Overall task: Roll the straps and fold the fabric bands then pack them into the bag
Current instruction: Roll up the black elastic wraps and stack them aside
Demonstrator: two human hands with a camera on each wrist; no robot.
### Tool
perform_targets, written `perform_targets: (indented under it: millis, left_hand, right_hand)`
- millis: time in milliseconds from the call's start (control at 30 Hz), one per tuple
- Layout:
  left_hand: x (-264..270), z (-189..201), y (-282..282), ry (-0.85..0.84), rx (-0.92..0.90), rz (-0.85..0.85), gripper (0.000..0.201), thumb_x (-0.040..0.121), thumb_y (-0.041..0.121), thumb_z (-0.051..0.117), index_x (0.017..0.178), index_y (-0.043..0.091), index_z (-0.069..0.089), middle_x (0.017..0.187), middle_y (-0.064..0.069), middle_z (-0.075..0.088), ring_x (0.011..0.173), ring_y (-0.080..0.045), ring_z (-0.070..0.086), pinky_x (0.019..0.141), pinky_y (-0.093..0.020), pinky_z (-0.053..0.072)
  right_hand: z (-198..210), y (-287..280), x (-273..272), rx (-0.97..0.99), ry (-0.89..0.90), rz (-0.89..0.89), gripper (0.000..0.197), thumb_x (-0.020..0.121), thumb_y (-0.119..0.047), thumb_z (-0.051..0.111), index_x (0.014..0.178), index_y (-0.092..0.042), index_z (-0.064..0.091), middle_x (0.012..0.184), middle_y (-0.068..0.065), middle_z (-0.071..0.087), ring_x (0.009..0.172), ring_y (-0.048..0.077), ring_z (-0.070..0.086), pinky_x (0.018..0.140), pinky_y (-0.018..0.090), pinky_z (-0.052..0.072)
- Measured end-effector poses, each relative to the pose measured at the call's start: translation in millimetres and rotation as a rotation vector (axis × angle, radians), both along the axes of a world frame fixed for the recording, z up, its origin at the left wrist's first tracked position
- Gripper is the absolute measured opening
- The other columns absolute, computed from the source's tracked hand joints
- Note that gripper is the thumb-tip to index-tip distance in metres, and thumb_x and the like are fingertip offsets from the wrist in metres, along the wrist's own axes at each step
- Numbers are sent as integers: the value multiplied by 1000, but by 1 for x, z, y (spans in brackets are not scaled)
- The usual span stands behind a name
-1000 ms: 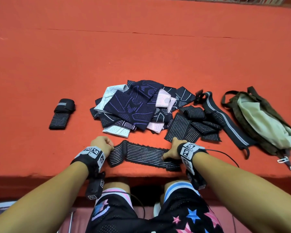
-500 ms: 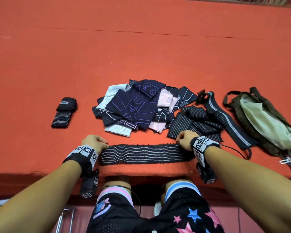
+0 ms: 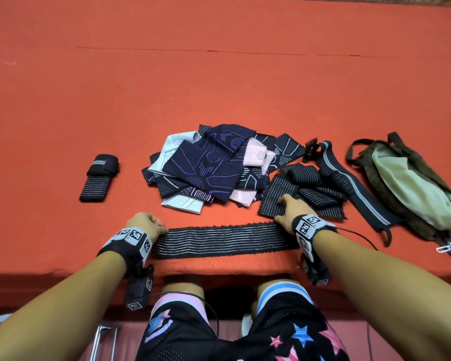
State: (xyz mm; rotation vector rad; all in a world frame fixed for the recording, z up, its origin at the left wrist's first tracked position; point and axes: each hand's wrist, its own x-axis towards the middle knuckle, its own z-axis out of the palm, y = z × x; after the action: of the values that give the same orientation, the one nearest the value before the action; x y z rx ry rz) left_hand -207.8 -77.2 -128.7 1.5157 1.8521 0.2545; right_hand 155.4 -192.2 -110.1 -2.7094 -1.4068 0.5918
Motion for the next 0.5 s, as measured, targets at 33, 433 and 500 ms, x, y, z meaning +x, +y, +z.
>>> perform_targets:
  millis: [33, 433, 500]
  left_hand:
    - [-1, 1, 1, -1, -5, 26, 24, 67, 22, 91, 76, 11, 72, 75, -4, 72, 80, -25, 69, 73, -30, 53]
    - [-9, 14, 1, 52, 24, 9, 24, 74, 20, 87, 74, 14, 64, 72, -1, 66, 70, -19, 59, 55, -27, 38]
    - [-11, 10, -1, 25, 21, 16, 22, 74, 20, 87, 73, 15, 66, 73, -2, 67, 71, -20, 61, 58, -26, 40]
  right_hand:
    - [-1, -1, -3, 10, -54, -13, 56, 82, -43, 73, 130, -28, 49, 132, 12, 50, 119, 33, 54, 100, 41, 48]
    - [4, 3, -23, -136, -128, 149, 30, 87, -24, 60, 115, -22, 51, 109, 7, 66, 98, 30, 65, 83, 37, 54]
    - [7, 3, -29, -101, -171, 148, 31, 87, -26, 61, 115, -20, 48, 107, 7, 65, 99, 30, 65, 82, 38, 53]
